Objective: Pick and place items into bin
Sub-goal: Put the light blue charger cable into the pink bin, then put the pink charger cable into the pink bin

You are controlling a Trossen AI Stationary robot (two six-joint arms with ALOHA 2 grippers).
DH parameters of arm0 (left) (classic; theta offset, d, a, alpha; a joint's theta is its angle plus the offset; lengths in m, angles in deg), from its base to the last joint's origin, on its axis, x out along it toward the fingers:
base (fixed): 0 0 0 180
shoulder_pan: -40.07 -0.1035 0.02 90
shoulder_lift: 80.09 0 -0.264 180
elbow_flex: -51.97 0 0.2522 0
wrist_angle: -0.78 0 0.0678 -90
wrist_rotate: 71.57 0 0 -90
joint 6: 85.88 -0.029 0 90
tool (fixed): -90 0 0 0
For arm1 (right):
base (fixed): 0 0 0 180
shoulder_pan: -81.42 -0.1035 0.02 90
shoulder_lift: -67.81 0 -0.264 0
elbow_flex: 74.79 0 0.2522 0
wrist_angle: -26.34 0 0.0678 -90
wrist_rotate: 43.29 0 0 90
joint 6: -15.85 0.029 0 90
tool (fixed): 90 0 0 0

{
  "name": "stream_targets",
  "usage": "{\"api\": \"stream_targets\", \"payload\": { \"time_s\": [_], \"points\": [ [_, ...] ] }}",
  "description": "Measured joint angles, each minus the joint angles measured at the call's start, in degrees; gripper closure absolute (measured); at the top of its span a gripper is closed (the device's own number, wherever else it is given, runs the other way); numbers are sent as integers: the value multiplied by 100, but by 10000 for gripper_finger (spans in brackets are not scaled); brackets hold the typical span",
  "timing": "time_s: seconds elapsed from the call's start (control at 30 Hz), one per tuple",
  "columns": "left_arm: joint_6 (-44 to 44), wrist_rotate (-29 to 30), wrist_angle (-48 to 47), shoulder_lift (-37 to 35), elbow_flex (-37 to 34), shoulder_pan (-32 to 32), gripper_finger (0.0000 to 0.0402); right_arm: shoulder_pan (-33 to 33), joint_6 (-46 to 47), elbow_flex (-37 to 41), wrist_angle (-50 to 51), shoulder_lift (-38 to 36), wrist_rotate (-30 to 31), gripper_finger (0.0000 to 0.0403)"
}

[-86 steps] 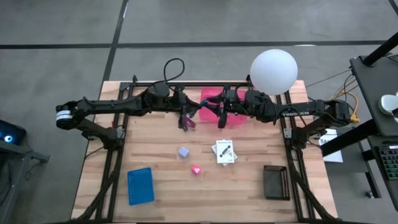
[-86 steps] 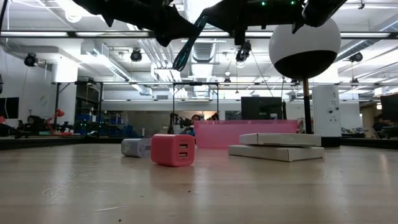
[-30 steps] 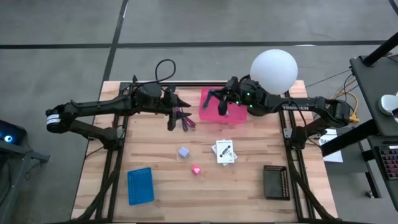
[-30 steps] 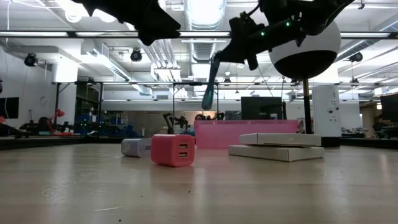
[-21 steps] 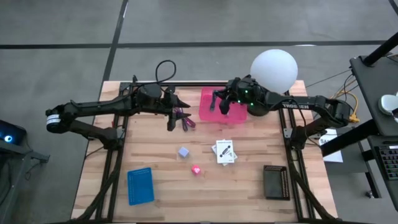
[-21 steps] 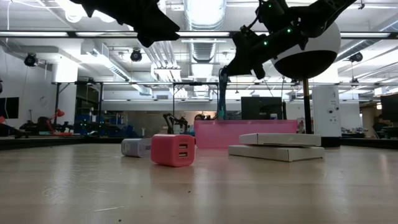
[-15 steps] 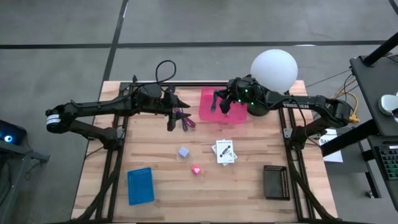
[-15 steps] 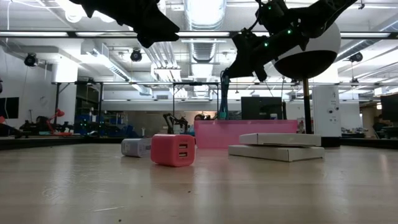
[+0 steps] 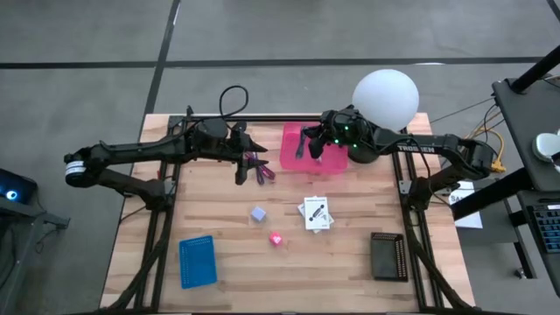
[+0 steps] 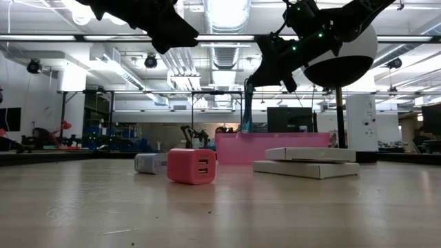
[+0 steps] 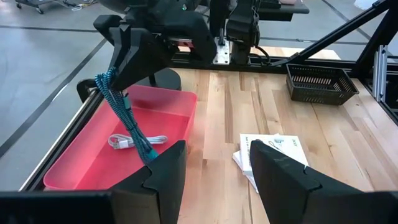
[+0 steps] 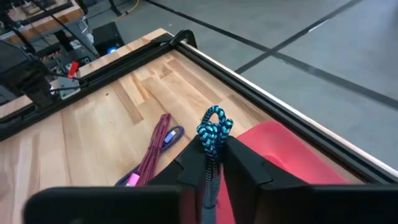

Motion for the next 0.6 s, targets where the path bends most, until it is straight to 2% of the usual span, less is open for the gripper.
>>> {"api": "stream_targets", "payload": {
  "time_s": [0.27,0.6],
  "points": [
    [0,2,2,0,0,0,239,-4,0,-2,-5,0,19,300],
    [-2,2,4,0,0,0,239,-4,160,-2,-5,0,22,276]
  ]
}}
